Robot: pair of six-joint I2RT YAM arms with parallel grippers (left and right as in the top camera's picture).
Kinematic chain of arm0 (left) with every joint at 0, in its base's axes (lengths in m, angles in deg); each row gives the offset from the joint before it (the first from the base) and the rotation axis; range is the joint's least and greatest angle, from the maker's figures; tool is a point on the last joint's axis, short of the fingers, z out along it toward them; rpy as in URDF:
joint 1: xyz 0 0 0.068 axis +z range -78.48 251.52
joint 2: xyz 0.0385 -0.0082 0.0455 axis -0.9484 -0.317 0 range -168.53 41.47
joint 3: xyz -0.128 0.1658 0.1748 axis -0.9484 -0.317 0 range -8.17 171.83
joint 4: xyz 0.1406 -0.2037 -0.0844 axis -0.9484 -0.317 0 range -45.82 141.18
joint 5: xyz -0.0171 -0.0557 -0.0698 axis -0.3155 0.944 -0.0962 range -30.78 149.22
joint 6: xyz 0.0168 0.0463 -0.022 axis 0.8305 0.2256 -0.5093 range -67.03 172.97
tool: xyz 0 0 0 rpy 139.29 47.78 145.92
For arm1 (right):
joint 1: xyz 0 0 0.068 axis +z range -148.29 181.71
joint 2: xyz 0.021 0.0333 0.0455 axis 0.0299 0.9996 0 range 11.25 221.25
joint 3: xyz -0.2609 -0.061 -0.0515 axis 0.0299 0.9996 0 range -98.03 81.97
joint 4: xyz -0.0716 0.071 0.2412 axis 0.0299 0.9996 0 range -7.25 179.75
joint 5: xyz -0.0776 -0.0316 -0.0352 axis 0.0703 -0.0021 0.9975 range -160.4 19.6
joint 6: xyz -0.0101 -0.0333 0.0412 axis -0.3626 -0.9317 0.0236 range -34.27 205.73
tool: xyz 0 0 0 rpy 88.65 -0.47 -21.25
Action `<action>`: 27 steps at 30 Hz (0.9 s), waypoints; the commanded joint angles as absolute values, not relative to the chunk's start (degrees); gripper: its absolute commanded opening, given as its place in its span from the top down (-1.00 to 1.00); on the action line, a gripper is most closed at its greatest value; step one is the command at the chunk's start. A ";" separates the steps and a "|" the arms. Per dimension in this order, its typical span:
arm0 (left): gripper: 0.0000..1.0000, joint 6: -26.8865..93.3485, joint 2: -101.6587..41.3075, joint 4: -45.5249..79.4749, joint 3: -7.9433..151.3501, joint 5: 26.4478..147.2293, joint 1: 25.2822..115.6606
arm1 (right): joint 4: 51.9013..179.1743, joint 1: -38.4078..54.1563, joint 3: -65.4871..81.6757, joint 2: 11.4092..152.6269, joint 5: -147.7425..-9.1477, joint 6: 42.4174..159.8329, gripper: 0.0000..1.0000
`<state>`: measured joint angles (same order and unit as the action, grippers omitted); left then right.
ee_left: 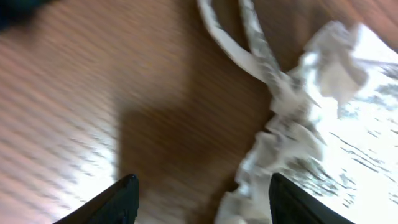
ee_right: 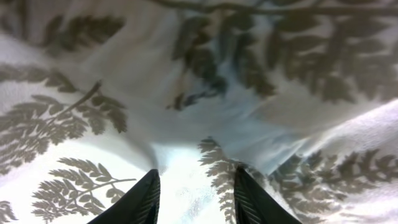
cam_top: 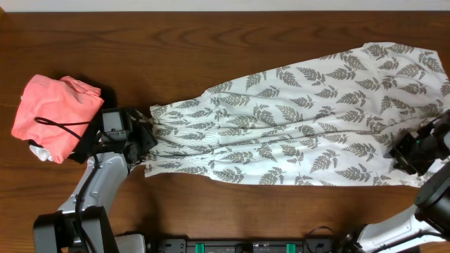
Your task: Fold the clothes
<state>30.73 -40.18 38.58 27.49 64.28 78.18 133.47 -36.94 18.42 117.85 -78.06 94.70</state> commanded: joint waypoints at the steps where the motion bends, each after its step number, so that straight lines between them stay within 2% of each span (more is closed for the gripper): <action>1: -0.34 33.09 -39.56 38.47 28.49 72.57 77.98 | 133.52 -35.15 18.20 113.87 -73.58 93.78 0.20; 6: -0.36 35.36 -34.82 38.43 28.99 74.03 75.40 | 133.58 -34.98 18.20 110.97 -73.82 93.80 0.12; 13: -0.34 34.64 -26.97 37.38 28.99 75.98 67.97 | 133.27 -34.95 18.20 110.68 -75.44 93.78 0.11; 14: -0.26 34.40 -26.86 36.94 28.99 75.98 66.64 | 133.10 -34.95 18.18 110.62 -75.94 93.76 0.11; 17: 0.17 32.50 -27.56 34.43 28.97 76.04 62.90 | 133.38 -34.95 17.20 109.63 -78.15 93.10 0.10; 19: 0.34 31.12 -28.42 32.55 28.97 77.64 61.00 | 134.13 -34.95 15.51 108.17 -79.02 92.69 0.09; 21: 0.40 29.81 -29.33 30.84 28.97 80.48 59.44 | 135.35 -34.95 13.31 106.53 -79.05 92.32 0.08; 27: 0.40 28.85 -32.46 27.59 28.91 82.38 57.72 | 138.06 -34.95 8.52 101.44 -79.09 92.27 -0.01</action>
